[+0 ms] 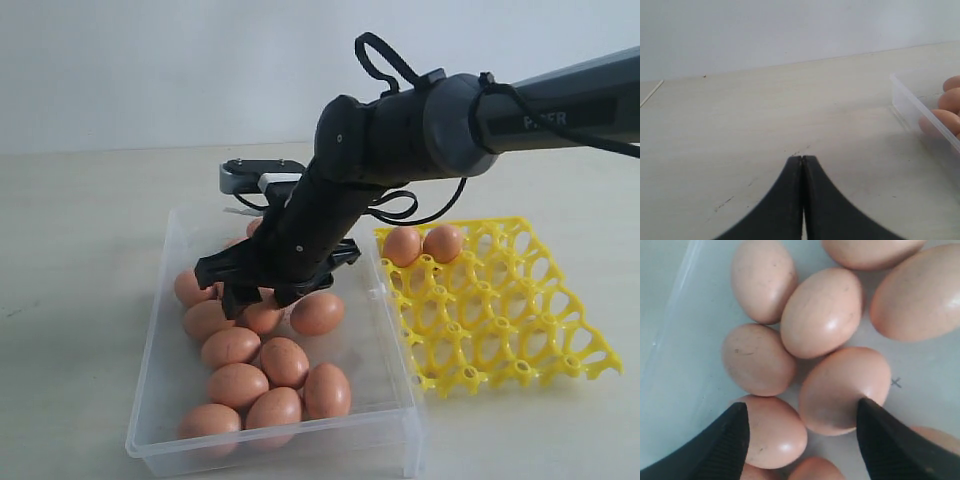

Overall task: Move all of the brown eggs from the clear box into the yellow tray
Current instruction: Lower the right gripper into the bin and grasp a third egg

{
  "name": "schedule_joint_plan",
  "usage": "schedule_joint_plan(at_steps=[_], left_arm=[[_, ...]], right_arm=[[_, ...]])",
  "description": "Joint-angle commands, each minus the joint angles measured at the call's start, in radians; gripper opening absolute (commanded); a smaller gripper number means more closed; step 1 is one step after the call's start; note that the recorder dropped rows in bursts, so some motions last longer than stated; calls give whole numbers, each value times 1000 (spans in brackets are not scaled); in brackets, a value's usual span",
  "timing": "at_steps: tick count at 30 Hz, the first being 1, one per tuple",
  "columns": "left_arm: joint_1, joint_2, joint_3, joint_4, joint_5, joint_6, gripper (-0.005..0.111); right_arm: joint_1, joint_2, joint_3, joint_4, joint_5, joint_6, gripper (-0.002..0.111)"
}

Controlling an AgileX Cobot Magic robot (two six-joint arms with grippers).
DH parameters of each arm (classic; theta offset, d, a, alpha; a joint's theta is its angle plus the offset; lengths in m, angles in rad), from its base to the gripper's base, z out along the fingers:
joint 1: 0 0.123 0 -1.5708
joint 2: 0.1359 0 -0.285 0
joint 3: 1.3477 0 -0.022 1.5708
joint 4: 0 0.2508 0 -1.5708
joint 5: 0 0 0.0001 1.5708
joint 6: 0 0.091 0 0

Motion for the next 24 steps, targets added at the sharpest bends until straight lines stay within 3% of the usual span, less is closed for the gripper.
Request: schedule_joint_plan(at_steps=[1, 24], left_arm=[[-1, 1, -4, 1, -14, -6, 0], [-1, 1, -4, 1, -14, -6, 0]], right_arm=[[-25, 20, -6, -42, 13, 17, 61], [-41, 61, -58, -97, -37, 1, 61]])
